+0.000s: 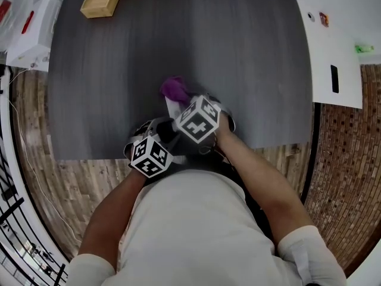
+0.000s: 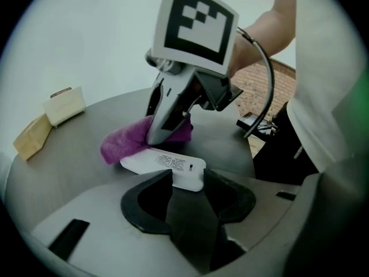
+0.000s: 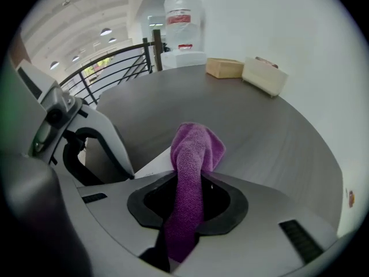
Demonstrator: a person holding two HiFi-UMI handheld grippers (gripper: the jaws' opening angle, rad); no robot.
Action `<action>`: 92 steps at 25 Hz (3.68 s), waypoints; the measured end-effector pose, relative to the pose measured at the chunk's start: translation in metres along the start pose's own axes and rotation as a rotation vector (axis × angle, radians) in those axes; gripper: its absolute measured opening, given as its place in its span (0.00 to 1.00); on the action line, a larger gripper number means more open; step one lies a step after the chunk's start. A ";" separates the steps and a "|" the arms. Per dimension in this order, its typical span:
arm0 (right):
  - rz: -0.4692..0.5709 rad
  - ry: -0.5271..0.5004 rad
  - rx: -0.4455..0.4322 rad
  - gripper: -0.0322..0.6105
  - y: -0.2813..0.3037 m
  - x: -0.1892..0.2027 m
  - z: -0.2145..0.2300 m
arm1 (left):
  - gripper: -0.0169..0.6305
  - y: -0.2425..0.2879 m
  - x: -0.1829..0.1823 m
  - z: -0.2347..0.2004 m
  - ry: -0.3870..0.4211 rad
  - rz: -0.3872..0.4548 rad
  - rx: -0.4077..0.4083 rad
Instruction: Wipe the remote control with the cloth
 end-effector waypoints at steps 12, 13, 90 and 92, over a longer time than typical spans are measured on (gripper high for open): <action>-0.261 -0.274 -0.131 0.19 -0.005 0.033 -0.060 | 0.29 0.004 -0.001 -0.010 -0.069 0.019 0.011; -0.281 -0.295 -0.144 0.19 -0.006 0.036 -0.064 | 0.29 0.005 -0.002 -0.010 -0.068 0.020 0.012; 0.118 0.397 -0.247 0.19 -0.010 0.050 -0.048 | 0.18 0.005 0.017 -0.013 -0.169 -0.057 -0.005; 0.111 0.390 -0.266 0.19 -0.009 0.052 -0.060 | 0.18 0.005 0.016 -0.013 -0.164 -0.062 -0.008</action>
Point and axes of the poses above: the fingertips, and each gripper's own axes: y forward along the fingers, z to its right, x out of its underside, the point moved 6 cm from there along -y, backward along the fingers, and after that the axes turned 15 degrees about -x, right-handed, at the moved point
